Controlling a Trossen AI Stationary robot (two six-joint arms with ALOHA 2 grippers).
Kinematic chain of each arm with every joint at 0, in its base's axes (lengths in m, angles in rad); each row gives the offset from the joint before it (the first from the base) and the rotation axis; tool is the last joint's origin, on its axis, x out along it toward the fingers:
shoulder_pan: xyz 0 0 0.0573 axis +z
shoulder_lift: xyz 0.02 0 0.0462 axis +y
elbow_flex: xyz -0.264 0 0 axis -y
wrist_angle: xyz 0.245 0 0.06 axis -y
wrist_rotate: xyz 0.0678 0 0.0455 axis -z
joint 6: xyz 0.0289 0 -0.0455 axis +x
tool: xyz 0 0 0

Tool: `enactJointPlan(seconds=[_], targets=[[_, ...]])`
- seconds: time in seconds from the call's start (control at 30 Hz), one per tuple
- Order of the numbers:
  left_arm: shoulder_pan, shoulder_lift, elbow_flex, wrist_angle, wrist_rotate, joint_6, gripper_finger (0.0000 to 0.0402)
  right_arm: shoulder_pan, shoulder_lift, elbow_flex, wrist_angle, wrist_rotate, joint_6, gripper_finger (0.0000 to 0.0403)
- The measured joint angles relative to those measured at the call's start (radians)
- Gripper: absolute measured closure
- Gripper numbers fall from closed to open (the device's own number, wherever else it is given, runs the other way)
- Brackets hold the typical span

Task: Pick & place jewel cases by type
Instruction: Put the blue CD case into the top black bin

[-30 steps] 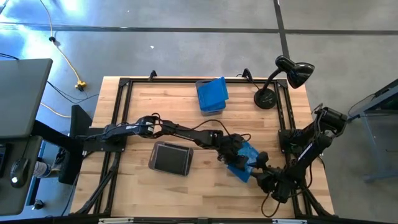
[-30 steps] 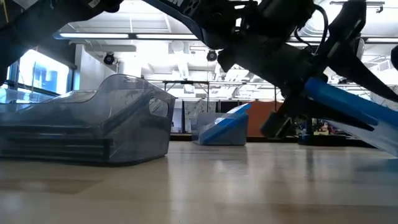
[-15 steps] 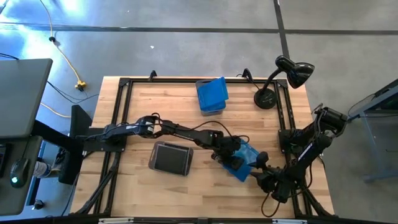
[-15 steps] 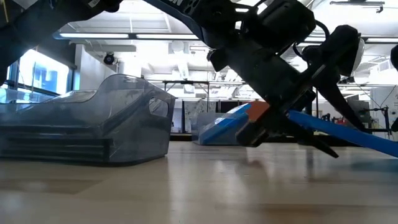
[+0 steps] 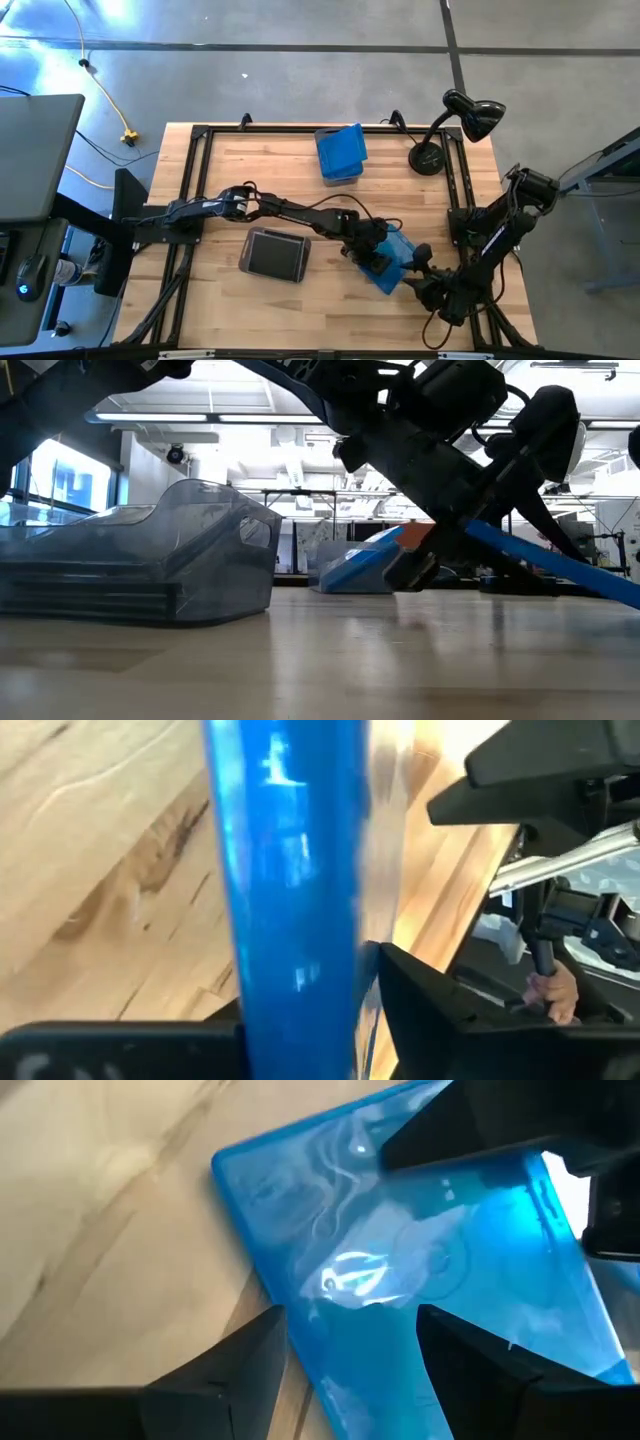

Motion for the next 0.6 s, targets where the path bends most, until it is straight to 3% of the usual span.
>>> enactJointPlan(seconds=[0.27,0.6], targets=[[0.001,-0.001,0.000,0.072,0.053,0.000,0.0331,0.015,-0.181,0.000,-0.006,-0.008,0.000,0.0183],[0.030,-0.041,-0.002,0.173,0.131,0.094,0.0344,0.153,-0.462,0.000,0.024,0.004,0.025,0.0195]])
